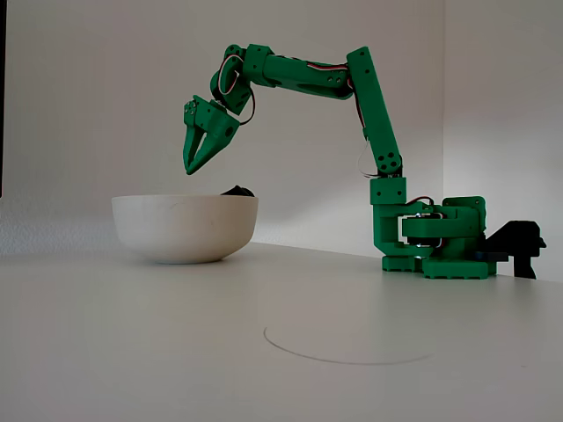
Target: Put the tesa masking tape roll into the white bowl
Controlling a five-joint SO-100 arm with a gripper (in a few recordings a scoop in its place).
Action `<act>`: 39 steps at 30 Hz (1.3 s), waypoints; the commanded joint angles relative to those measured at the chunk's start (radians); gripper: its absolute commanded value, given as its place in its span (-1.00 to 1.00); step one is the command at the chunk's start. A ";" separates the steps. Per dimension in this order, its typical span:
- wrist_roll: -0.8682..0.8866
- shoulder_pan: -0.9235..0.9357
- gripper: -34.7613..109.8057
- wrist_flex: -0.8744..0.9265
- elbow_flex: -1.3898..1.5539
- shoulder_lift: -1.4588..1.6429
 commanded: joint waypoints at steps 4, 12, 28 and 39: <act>0.018 -0.175 -0.64 0.213 -0.069 0.307; -0.009 -0.468 -0.64 0.460 0.032 0.563; -0.054 -0.790 -0.64 0.373 0.847 1.284; -0.083 -0.759 -0.64 0.149 1.308 1.454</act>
